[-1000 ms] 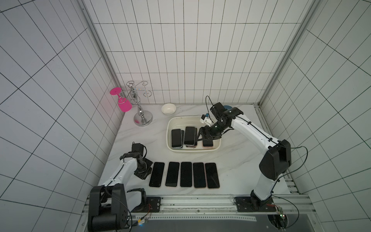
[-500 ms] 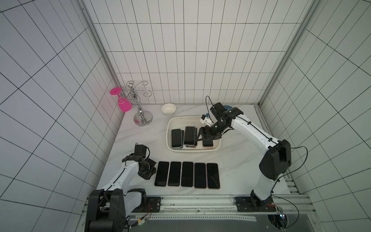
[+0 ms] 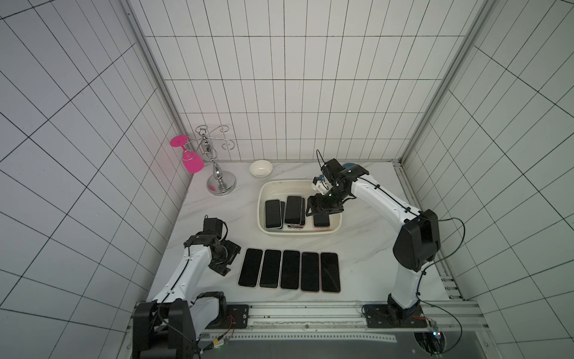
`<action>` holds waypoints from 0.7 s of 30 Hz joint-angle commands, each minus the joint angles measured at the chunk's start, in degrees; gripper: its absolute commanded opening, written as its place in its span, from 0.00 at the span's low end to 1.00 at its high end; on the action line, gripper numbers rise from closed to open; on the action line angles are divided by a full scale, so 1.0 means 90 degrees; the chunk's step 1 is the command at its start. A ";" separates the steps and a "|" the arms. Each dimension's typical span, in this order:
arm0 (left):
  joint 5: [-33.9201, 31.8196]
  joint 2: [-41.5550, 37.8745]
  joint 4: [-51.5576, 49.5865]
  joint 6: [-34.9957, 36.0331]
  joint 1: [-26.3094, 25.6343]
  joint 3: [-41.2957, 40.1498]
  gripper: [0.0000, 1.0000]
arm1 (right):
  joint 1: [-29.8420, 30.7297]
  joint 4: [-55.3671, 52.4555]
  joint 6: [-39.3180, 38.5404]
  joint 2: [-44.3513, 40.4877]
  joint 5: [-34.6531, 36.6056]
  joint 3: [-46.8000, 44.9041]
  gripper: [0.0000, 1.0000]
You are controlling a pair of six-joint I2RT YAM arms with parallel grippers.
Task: Take the phone out of the storage box
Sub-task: Place the phone at the center of the board, then pick up the phone from the storage box.
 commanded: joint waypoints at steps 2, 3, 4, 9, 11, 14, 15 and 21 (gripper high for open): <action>-0.0487 -0.0153 -0.0204 0.0298 -0.0152 0.1071 0.72 | -0.0243 -0.0006 0.0235 -0.0142 0.0499 0.0228 0.94; -0.0580 -0.0143 -0.0089 0.0337 -0.0377 0.1321 0.73 | -0.0327 0.0069 0.0261 -0.0241 0.0477 0.0163 0.94; -0.0518 -0.0066 0.0268 0.0478 -0.0731 0.1645 0.93 | -0.0475 0.0156 0.0309 -0.0390 0.0447 0.0061 0.94; -0.1343 0.2106 0.0422 0.2003 -0.3224 0.4749 0.97 | -0.1327 0.0509 0.0460 -0.1190 0.0440 -0.0455 0.94; -0.1401 0.3400 -0.0167 0.2515 -0.3673 0.6213 0.98 | -0.1578 0.0541 0.0482 -0.1384 0.0426 -0.0553 0.94; -0.1453 0.5171 -0.1050 0.2771 -0.3807 0.7926 0.97 | -0.1743 0.0560 0.0469 -0.1515 0.0331 -0.0653 0.94; -0.1500 0.5597 -0.1087 0.2909 -0.3857 0.8269 0.98 | -0.1757 0.0557 0.0440 -0.1541 0.0307 -0.0693 0.95; -0.1363 0.7202 -0.1438 0.3443 -0.3994 0.9781 0.98 | -0.1768 0.0561 0.0361 -0.1557 0.0201 -0.0959 0.95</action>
